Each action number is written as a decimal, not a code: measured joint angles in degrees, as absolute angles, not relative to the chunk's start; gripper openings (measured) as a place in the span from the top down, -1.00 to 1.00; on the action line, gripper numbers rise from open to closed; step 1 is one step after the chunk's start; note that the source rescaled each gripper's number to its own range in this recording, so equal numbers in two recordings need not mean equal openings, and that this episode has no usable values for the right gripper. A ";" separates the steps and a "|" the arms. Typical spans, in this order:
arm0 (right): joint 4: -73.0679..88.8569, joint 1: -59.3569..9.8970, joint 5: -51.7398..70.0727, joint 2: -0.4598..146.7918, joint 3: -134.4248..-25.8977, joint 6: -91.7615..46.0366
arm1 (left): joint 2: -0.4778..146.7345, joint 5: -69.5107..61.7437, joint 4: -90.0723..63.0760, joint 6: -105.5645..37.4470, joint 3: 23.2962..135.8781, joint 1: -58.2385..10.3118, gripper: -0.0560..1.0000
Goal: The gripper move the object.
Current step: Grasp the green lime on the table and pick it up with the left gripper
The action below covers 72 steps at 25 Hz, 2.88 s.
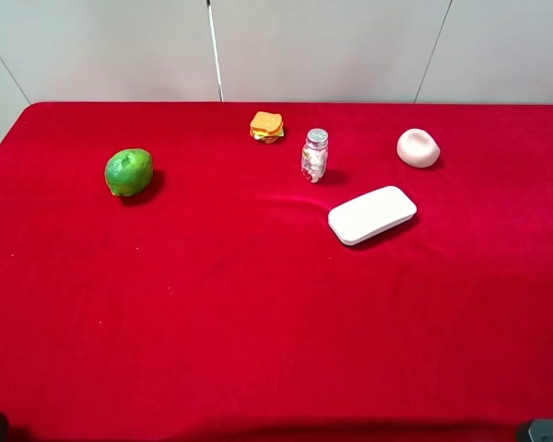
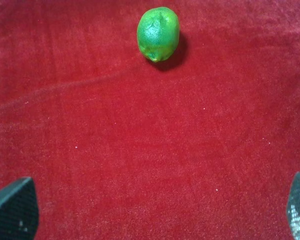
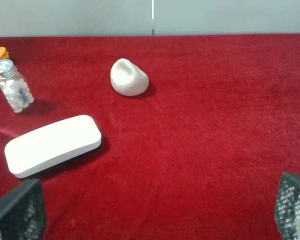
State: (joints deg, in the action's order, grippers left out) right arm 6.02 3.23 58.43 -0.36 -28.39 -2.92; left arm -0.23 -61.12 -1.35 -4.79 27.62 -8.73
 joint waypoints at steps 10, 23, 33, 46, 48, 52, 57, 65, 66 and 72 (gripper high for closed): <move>6.02 3.23 58.43 -0.36 -28.39 -2.92 | -0.23 -61.12 -1.35 -4.79 27.62 -8.73 -1.00; 6.02 3.23 58.49 -0.36 -28.39 -2.92 | -0.23 -61.12 -1.35 -4.79 27.62 -8.73 -1.00; 6.02 3.23 58.49 -0.36 -28.39 -2.92 | -0.23 -61.06 -1.29 -4.79 27.62 -8.73 -0.98; 6.02 3.23 58.43 -0.36 -28.39 -2.92 | 16.02 -57.15 0.00 -4.86 33.83 -8.73 -0.94; 6.02 3.23 58.43 -0.36 -28.39 -2.92 | 19.51 -55.28 1.28 -4.86 34.24 -8.73 -0.94; 6.02 3.23 58.43 -0.36 -28.39 -2.92 | 26.82 -50.04 4.04 -4.92 34.24 -8.73 -0.94; 6.02 3.23 58.43 -0.36 -28.39 -2.92 | 34.82 -41.49 6.61 -4.93 34.24 -8.73 -0.94; 6.02 3.23 58.43 -0.36 -28.39 -2.92 | 46.48 -28.92 7.32 -4.98 34.24 -8.73 -0.92; 6.02 3.23 58.43 -0.36 -28.39 -2.92 | 48.36 -27.71 7.37 -4.98 34.24 -8.73 -0.92; 6.02 3.23 58.49 -0.36 -28.39 -2.92 | 57.02 -20.80 7.38 -2.58 34.24 -8.73 -0.91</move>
